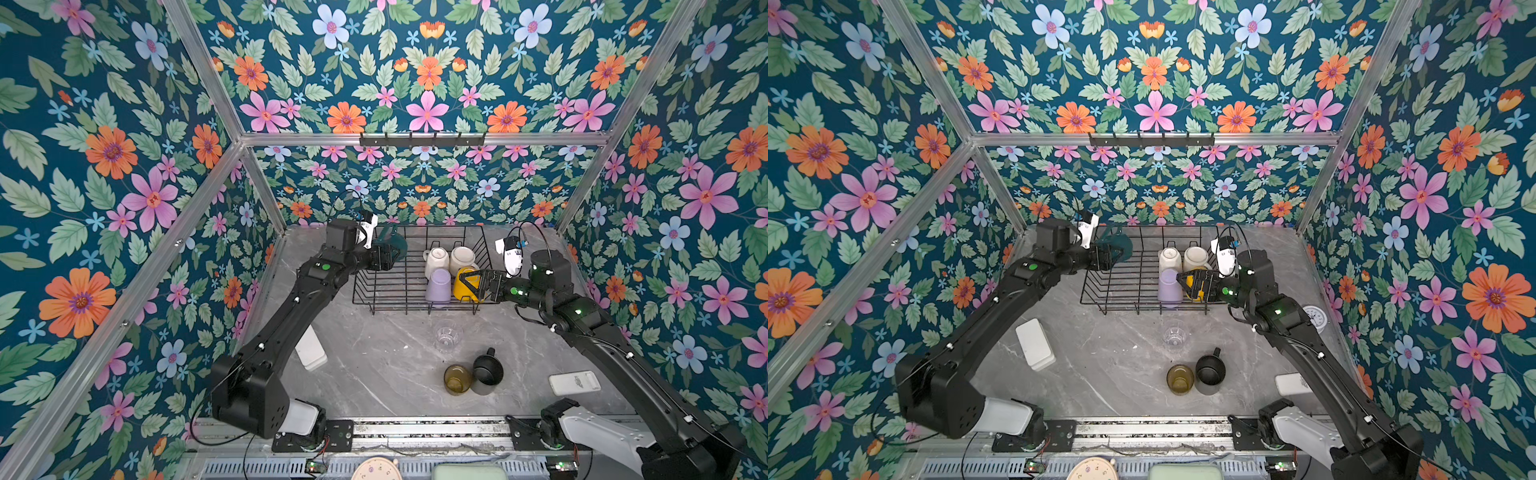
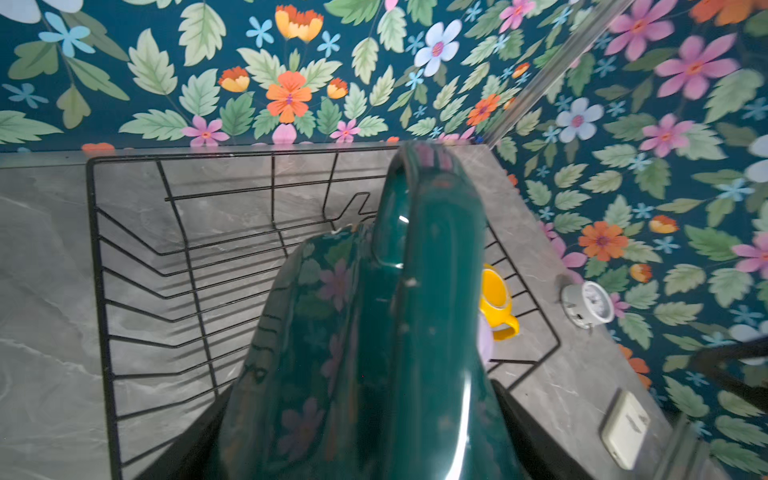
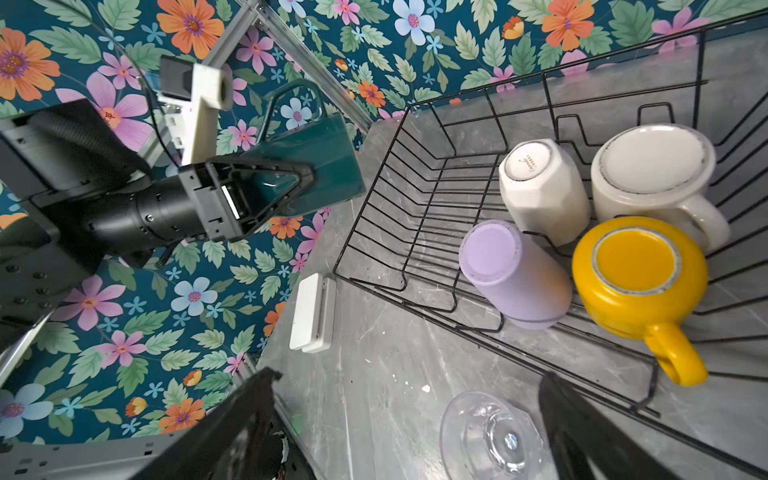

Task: Load the cups into the dish rack
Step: 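Carry the green mug over the rack's far corner while the right gripper withdraws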

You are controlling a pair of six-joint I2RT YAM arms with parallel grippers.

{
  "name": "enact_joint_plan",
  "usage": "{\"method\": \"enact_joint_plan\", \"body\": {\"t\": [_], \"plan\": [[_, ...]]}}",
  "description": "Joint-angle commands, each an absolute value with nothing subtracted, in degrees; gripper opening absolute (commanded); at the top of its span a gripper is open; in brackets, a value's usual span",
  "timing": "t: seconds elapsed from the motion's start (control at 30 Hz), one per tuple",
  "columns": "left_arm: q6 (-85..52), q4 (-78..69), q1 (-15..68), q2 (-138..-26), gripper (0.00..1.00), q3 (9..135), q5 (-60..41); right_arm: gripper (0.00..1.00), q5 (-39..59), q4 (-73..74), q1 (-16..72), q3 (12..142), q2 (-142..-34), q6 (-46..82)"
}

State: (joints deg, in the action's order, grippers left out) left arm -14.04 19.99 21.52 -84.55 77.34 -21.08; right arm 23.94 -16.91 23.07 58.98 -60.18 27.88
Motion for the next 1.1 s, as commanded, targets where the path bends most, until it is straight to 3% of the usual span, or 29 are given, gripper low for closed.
{"method": "enact_joint_plan", "body": {"t": [0.0,0.4,1.07], "plan": [[-9.54,27.16,21.54,-89.18,0.0,82.92,-16.15,0.99,22.02,-17.75,22.94,58.48,-59.6,25.8],[-6.11,38.75,21.61,-105.31,0.0,99.82,-7.39,0.99,24.07,-16.01,22.67,55.54,-60.45,26.2],[-5.89,45.19,21.59,-123.19,0.0,114.7,-0.94,0.98,25.4,-16.52,21.88,52.86,-59.94,26.81]]}}
